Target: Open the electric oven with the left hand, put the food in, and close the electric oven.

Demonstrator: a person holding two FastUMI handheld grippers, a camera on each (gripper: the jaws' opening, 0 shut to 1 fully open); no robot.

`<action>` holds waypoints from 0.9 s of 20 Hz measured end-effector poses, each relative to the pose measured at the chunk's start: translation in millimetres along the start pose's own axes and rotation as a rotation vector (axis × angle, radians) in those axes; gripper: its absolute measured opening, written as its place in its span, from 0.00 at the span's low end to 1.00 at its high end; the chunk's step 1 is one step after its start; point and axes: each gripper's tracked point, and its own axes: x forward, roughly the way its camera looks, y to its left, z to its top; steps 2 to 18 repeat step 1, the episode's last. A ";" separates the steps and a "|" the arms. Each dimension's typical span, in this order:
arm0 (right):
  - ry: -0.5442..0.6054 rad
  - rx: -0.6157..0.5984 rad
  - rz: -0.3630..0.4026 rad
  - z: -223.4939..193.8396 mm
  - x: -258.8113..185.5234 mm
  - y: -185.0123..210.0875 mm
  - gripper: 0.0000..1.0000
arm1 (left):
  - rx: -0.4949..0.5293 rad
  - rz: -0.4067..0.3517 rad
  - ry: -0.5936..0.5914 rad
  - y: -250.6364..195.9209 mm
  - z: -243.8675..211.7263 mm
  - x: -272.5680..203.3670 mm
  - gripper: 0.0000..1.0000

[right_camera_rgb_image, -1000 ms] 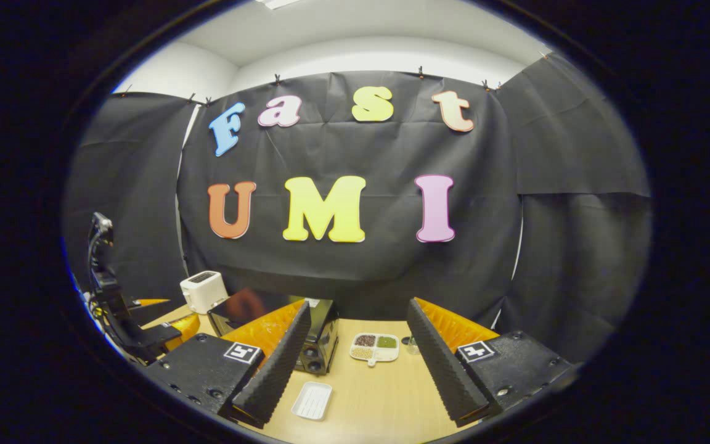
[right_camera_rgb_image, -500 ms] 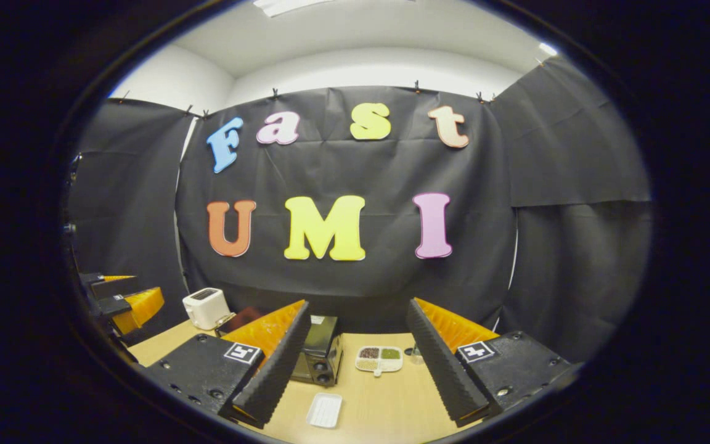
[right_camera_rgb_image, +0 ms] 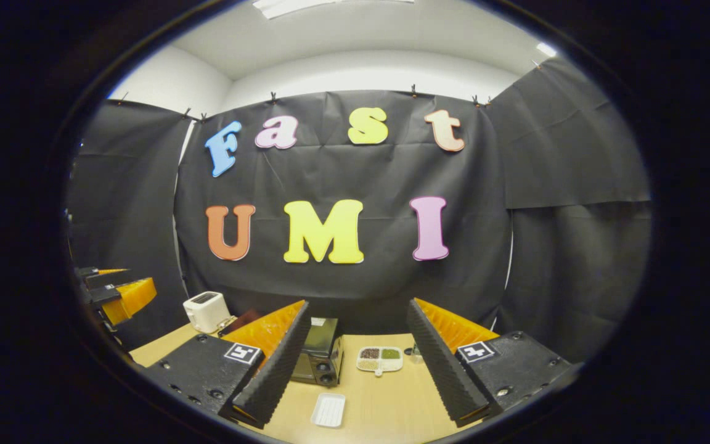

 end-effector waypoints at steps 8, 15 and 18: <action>0.000 -0.002 -0.003 0.8 -1.9 1.0 0.96 | -0.001 -0.003 -0.001 0.0 1.8 0.2 0.96; 0.000 -0.002 -0.003 0.8 -1.9 1.0 0.96 | -0.001 -0.003 -0.001 0.0 1.8 0.2 0.96; 0.000 -0.002 -0.003 0.8 -1.9 1.0 0.96 | -0.001 -0.003 -0.001 0.0 1.8 0.2 0.96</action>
